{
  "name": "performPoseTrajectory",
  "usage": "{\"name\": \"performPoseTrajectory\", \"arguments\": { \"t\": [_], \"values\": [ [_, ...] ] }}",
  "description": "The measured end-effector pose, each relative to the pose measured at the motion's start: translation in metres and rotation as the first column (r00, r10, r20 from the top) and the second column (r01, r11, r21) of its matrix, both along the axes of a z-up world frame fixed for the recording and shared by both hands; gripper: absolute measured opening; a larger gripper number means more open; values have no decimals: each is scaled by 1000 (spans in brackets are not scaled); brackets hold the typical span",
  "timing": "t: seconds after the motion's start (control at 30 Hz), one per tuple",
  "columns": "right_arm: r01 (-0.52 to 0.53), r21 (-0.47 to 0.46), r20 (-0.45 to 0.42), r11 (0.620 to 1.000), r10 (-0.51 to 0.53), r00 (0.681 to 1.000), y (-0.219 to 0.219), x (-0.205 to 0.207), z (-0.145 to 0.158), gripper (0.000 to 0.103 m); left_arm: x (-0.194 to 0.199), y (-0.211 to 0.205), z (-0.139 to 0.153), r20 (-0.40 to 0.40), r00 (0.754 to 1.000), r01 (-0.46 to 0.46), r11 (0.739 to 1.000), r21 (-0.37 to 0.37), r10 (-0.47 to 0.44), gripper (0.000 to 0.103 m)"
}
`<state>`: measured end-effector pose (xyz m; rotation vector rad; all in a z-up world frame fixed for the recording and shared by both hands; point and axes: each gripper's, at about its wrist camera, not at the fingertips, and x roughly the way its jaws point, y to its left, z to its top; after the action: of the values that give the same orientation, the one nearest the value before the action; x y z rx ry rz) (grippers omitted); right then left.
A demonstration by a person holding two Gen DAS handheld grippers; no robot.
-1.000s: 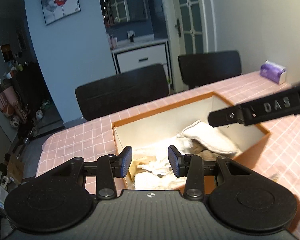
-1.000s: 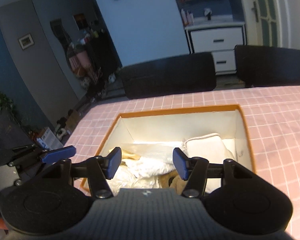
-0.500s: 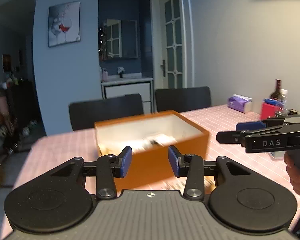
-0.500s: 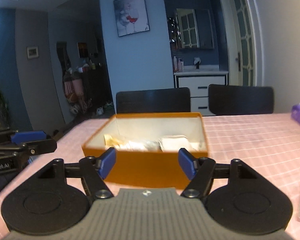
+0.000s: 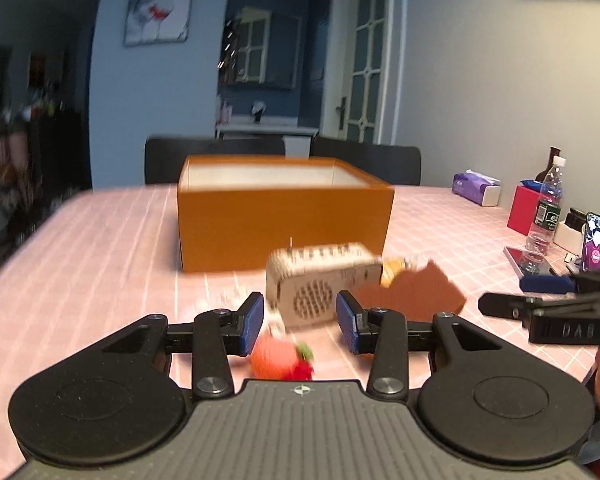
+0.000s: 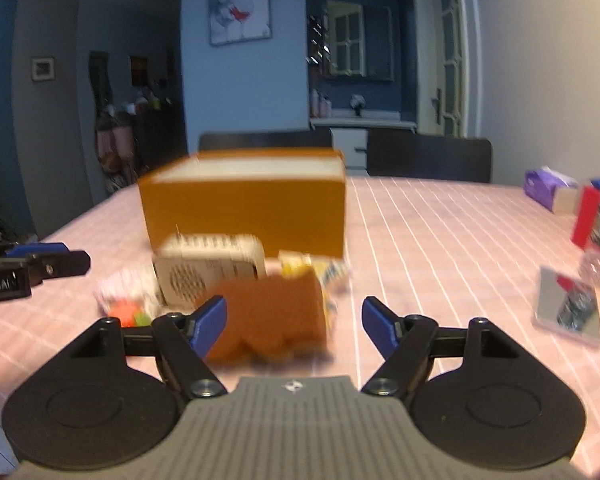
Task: Organize soft objects
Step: 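Move both open tools back toward the remaining items on the table, then grasp the orange crocheted fruit with the left tool while the right tool grasps the brown sponge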
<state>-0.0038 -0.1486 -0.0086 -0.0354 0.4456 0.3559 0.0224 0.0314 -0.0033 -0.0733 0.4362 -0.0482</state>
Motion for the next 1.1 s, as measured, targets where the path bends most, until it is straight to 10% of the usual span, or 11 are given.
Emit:
{"name": "performPoseTrajectory", "arguments": {
  "t": [0.47, 1.1],
  "values": [
    [83, 45, -108, 996, -78, 991, 1, -11, -49, 85, -25, 11, -47, -71, 994, -102, 971, -216, 88, 58],
    [-2, 10, -93, 1000, 3, 996, 23, 21, -49, 93, 14, 2, -52, -99, 983, -163, 981, -108, 152, 61]
  ]
}}
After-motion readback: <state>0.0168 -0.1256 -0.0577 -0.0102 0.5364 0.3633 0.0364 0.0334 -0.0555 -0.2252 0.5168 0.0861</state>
